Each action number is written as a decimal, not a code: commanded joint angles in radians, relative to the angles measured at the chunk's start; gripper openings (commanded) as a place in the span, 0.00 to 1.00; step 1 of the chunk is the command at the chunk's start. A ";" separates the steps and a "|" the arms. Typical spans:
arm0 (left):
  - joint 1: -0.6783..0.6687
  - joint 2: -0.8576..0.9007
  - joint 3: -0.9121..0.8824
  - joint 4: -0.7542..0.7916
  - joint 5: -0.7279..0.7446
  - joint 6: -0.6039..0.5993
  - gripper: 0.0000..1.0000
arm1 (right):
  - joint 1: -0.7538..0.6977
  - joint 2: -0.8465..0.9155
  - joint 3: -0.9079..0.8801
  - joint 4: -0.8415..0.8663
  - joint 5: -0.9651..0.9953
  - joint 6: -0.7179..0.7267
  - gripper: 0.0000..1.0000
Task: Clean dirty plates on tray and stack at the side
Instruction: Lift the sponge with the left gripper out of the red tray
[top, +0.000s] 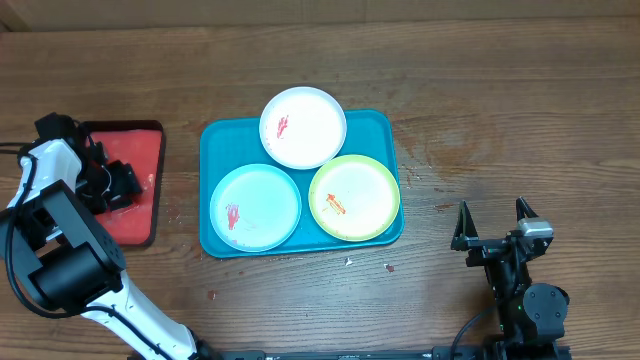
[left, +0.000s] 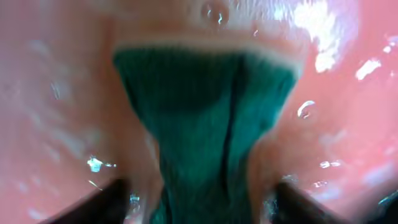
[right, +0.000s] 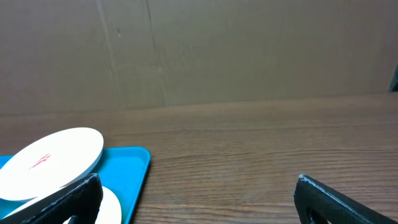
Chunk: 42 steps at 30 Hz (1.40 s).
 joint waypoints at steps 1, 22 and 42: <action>-0.007 0.042 -0.039 -0.029 -0.014 0.005 0.23 | 0.000 -0.007 -0.010 0.006 0.005 -0.003 1.00; -0.007 0.041 -0.029 0.086 -0.111 0.006 0.19 | 0.000 -0.007 -0.010 0.006 0.005 -0.003 1.00; -0.008 0.041 0.484 -0.278 0.166 0.008 0.04 | 0.000 -0.007 -0.010 0.006 0.005 -0.003 1.00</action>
